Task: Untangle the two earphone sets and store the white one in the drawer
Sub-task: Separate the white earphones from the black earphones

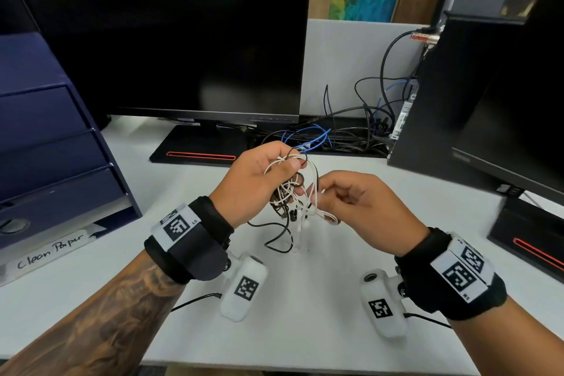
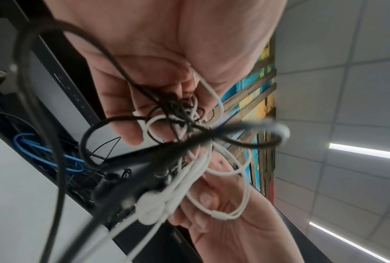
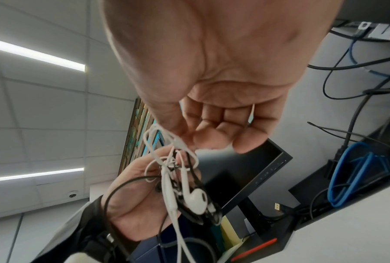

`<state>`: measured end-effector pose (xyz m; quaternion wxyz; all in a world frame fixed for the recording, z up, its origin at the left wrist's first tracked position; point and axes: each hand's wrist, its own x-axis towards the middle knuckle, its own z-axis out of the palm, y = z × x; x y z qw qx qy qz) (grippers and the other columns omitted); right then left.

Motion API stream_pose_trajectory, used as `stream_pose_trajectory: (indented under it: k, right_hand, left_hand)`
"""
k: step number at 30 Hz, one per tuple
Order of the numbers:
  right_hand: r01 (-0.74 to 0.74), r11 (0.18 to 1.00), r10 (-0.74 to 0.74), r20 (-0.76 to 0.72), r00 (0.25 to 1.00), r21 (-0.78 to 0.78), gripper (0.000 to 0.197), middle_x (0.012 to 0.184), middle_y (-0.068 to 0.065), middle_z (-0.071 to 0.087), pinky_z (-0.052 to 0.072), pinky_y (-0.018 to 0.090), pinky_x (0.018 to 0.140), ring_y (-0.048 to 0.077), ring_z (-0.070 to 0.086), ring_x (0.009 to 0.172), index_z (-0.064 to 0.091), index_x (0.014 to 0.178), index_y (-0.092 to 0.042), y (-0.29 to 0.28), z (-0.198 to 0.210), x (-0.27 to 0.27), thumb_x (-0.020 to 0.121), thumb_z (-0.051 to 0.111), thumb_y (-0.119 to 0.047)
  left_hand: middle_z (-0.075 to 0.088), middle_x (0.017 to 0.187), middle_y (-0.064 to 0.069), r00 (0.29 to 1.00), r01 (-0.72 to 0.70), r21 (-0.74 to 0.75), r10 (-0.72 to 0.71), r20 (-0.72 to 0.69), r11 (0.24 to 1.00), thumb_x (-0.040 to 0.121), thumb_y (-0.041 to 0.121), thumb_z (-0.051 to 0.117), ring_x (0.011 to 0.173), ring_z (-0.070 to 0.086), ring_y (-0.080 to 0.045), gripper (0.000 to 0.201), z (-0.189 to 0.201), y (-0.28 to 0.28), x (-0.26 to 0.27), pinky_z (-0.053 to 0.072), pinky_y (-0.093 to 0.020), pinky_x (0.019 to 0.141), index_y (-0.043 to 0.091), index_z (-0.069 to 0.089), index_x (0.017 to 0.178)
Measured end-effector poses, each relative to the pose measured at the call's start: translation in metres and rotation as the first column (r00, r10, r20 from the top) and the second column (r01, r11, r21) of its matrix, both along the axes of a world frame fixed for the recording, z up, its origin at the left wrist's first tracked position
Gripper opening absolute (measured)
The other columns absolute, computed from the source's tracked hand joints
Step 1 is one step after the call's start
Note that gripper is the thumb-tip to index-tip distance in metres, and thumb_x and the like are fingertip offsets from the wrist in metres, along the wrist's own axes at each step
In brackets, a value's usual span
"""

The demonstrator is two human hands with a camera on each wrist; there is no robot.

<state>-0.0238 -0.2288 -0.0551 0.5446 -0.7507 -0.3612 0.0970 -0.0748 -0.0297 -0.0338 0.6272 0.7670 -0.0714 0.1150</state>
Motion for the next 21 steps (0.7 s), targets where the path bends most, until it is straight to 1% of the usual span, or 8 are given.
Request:
stream_pose_trajectory:
  k: [4, 8, 11, 14, 16, 18, 19, 21]
  right_hand:
    - [0.185, 0.977, -0.188, 0.017, 0.982, 0.106, 0.011, 0.06, 0.006, 0.064, 0.047, 0.028, 0.059, 0.016, 0.055, 0.056, 0.069, 0.095, -0.015, -0.003, 0.008, 0.003, 0.1, 0.06, -0.011]
    - [0.29, 0.916, -0.306, 0.016, 0.952, 0.277, 0.018, 0.081, 0.004, 0.074, 0.052, 0.028, 0.067, 0.018, 0.063, 0.066, 0.064, 0.099, -0.014, -0.007, 0.013, 0.007, 0.097, 0.056, 0.002]
    - [0.301, 0.926, -0.323, 0.067, 0.944, 0.228, 0.028, 0.099, -0.003, 0.073, 0.054, 0.029, 0.073, 0.021, 0.068, 0.084, 0.065, 0.112, -0.025, -0.009, 0.012, 0.011, 0.097, 0.059, -0.003]
    - [0.306, 0.943, -0.32, 0.105, 0.942, 0.133, 0.03, 0.099, -0.006, 0.071, 0.056, 0.031, 0.079, 0.02, 0.067, 0.087, 0.063, 0.123, -0.033, -0.008, 0.009, 0.01, 0.098, 0.062, -0.016]
    - [0.308, 0.938, -0.326, 0.099, 0.94, 0.159, 0.023, 0.091, -0.002, 0.069, 0.056, 0.034, 0.077, 0.021, 0.066, 0.081, 0.063, 0.12, -0.028, -0.006, 0.008, 0.006, 0.098, 0.064, -0.019]
    - [0.287, 0.936, -0.313, 0.109, 0.943, 0.206, 0.009, 0.085, -0.001, 0.066, 0.055, 0.034, 0.073, 0.019, 0.062, 0.076, 0.064, 0.107, -0.023, -0.003, 0.009, 0.001, 0.098, 0.065, -0.021]
    - [0.264, 0.941, -0.295, 0.127, 0.947, 0.211, 0.003, 0.083, -0.003, 0.065, 0.053, 0.031, 0.071, 0.015, 0.06, 0.074, 0.064, 0.1, -0.02, -0.002, 0.01, -0.001, 0.097, 0.065, -0.022]
    - [0.219, 0.963, -0.246, 0.183, 0.952, 0.155, 0.009, 0.081, -0.008, 0.065, 0.049, 0.022, 0.068, 0.009, 0.059, 0.072, 0.066, 0.092, -0.02, 0.0, 0.01, -0.004, 0.095, 0.066, -0.028]
  left_hand:
    - [0.068, 0.075, -0.004, 0.999, -0.028, 0.056, 0.03, -0.03, 0.998, 0.098, 0.014, 0.059, 0.065, 0.068, -0.013, 0.013, -0.003, 0.002, 0.002, 0.052, -0.022, 0.061, 0.002, 0.064, 0.099]
    - [0.069, 0.08, -0.004, 0.999, -0.019, 0.101, 0.022, -0.033, 0.995, 0.097, 0.017, 0.062, 0.07, 0.066, -0.011, 0.012, -0.006, 0.004, 0.003, 0.054, -0.024, 0.064, 0.006, 0.066, 0.099]
    - [0.071, 0.087, -0.002, 0.999, -0.037, 0.123, 0.038, -0.003, 0.992, 0.096, 0.017, 0.063, 0.074, 0.067, -0.005, 0.009, -0.006, 0.004, 0.004, 0.052, -0.021, 0.067, 0.01, 0.067, 0.099]
    - [0.068, 0.089, -0.008, 0.997, -0.081, 0.032, 0.082, -0.016, 0.996, 0.096, 0.017, 0.063, 0.075, 0.066, -0.009, 0.014, -0.005, 0.003, 0.005, 0.056, -0.025, 0.06, 0.004, 0.065, 0.1]
    - [0.065, 0.088, -0.009, 0.995, -0.091, -0.034, 0.089, -0.042, 0.995, 0.095, 0.015, 0.064, 0.075, 0.063, -0.015, 0.016, -0.005, 0.003, 0.005, 0.06, -0.032, 0.059, 0.001, 0.063, 0.102]
    - [0.066, 0.091, -0.008, 0.995, -0.082, -0.071, 0.077, -0.061, 0.994, 0.094, 0.014, 0.066, 0.08, 0.064, -0.015, 0.015, -0.006, 0.003, 0.006, 0.062, -0.039, 0.064, 0.004, 0.063, 0.105]
    - [0.067, 0.093, -0.008, 0.996, -0.066, -0.084, 0.06, -0.067, 0.994, 0.093, 0.014, 0.066, 0.083, 0.065, -0.014, 0.016, -0.006, 0.003, 0.006, 0.062, -0.04, 0.066, 0.006, 0.063, 0.107]
    - [0.068, 0.098, -0.008, 0.997, -0.013, -0.099, 0.006, -0.071, 0.995, 0.095, 0.013, 0.064, 0.088, 0.067, -0.014, 0.019, -0.007, 0.001, 0.006, 0.062, -0.042, 0.07, 0.007, 0.063, 0.113]
